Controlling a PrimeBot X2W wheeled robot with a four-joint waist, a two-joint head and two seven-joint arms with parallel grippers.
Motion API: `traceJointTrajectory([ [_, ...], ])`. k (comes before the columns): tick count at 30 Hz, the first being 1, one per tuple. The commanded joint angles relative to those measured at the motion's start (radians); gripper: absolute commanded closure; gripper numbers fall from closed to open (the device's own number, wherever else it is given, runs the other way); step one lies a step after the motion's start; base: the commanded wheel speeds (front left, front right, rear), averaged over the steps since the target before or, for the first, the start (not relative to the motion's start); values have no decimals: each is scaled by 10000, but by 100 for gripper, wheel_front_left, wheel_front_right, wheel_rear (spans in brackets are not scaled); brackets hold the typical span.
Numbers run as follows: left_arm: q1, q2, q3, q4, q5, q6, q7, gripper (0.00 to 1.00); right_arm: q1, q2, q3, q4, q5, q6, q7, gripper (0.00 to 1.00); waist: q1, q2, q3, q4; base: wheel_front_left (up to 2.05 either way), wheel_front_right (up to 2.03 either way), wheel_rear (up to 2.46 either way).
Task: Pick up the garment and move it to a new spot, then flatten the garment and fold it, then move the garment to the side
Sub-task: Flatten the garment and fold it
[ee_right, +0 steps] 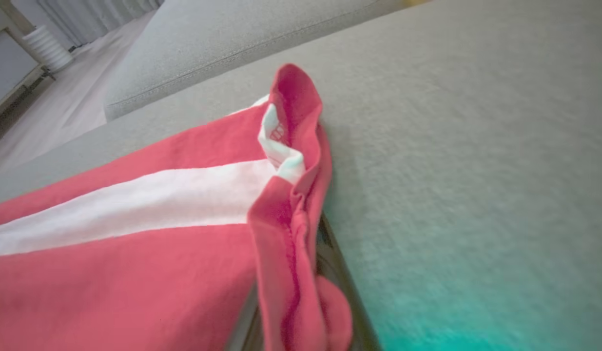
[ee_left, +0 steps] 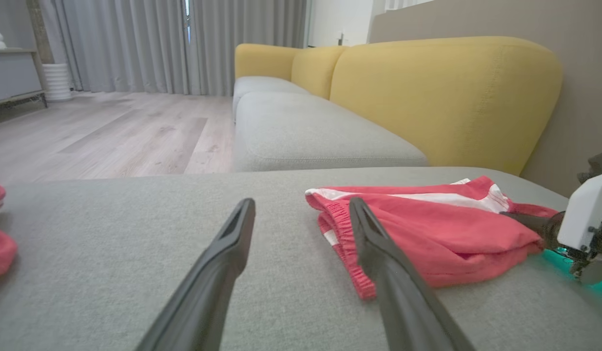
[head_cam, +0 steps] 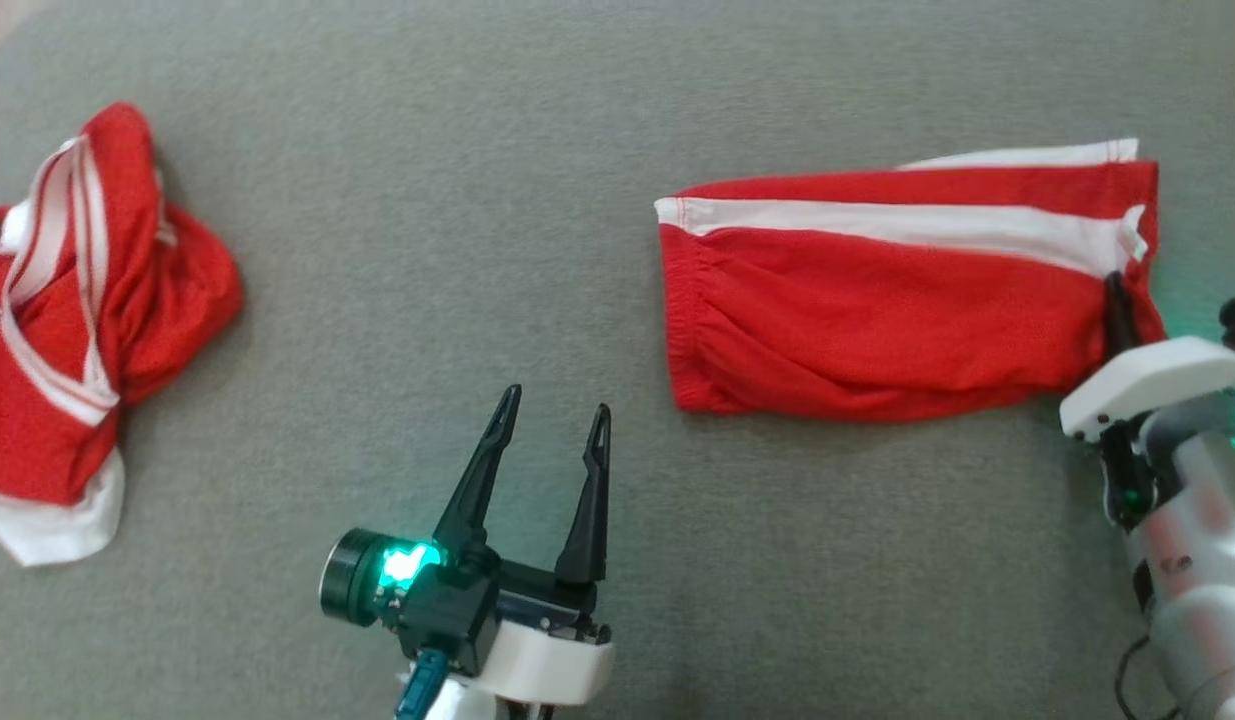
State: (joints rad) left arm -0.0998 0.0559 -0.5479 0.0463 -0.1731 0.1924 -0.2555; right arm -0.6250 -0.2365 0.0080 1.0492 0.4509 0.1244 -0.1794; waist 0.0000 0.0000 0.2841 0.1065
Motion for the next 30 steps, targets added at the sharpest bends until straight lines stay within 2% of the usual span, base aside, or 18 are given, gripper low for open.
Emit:
traceJointTrajectory([
  [1,-160,-56,334,-235,146,-60,-62,0,243,-230,288,141,91,63,-247,100,0,0,-228,-384,0,0,0],
  [6,-63,-56,396,-183,179,-161,-62,0,229,-810,372,233,-38,63,-555,100,0,0,-444,-798,0,0,0],
  [11,-52,-56,360,-137,130,-214,-62,0,39,-1671,236,305,-357,63,-741,100,0,0,-635,-1056,0,0,0],
  [14,1,-56,337,-65,84,-225,-62,0,-207,-1745,247,49,-567,63,-786,100,0,0,-767,-1112,0,0,0],
  [20,71,-56,333,93,49,-318,-63,0,-331,-1058,808,-1314,-655,63,-818,100,0,0,-1063,-1058,0,0,0],
  [28,148,-56,279,185,-85,-356,-63,0,-253,687,2852,-2939,-727,63,-457,100,0,0,-1231,-863,0,0,0],
  [29,132,-56,252,197,-118,-356,-63,0,-211,906,3198,-3017,-718,63,-335,96,0,0,-1235,-827,0,0,0],
  [30,114,-56,221,216,-154,-357,-63,0,-149,1079,3559,-3060,-706,63,-206,82,0,0,-1243,-785,0,0,0],
])
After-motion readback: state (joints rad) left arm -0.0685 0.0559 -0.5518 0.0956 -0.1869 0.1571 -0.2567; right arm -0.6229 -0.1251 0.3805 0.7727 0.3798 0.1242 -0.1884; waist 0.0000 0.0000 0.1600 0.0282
